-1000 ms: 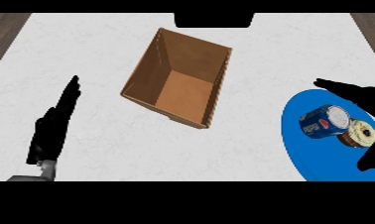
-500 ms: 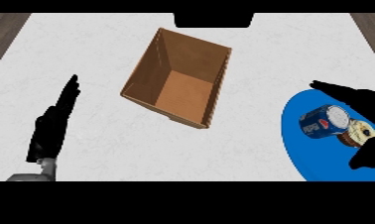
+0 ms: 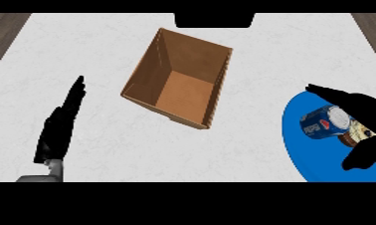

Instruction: Pick the can from the plate and place it in the cardboard box

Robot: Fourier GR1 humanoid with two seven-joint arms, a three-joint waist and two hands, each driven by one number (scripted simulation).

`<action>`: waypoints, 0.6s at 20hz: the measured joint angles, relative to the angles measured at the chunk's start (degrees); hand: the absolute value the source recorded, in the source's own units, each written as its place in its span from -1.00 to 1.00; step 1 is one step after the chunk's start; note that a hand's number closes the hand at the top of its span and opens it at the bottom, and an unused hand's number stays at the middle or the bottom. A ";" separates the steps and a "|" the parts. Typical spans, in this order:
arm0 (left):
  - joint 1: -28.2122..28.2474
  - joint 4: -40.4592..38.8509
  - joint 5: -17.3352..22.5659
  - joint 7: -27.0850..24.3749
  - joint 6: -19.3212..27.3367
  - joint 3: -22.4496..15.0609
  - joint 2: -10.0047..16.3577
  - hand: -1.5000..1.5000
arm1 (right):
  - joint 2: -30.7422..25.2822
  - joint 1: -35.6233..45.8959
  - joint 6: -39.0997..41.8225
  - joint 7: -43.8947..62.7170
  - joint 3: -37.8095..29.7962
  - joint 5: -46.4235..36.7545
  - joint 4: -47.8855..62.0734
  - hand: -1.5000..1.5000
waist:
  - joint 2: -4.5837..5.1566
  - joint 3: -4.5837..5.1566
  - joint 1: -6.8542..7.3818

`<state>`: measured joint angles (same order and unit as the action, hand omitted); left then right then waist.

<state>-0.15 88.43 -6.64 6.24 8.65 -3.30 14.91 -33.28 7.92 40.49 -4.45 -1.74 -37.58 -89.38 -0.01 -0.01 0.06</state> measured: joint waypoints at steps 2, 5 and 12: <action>-0.28 -0.07 -0.30 -0.03 -0.71 0.99 -0.05 0.00 | 0.10 -0.51 0.29 -0.99 -0.55 -0.92 -0.19 -1.00 | 0.00 0.01 -0.03; 1.05 0.37 -1.51 -0.99 -0.45 0.98 -1.41 0.00 | 0.38 -0.09 0.26 -2.54 -0.27 -3.03 1.22 -1.00 | 0.00 0.01 0.03; 1.45 0.91 -2.34 -1.39 -2.33 2.51 -2.10 0.00 | 3.37 1.63 1.84 -2.08 0.02 -5.46 2.43 1.00 | -0.10 0.14 0.08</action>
<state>1.30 89.33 -8.98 4.86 6.32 -0.79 12.80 -29.91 9.54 42.32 -6.53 -1.72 -43.04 -86.95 -0.11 0.13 0.15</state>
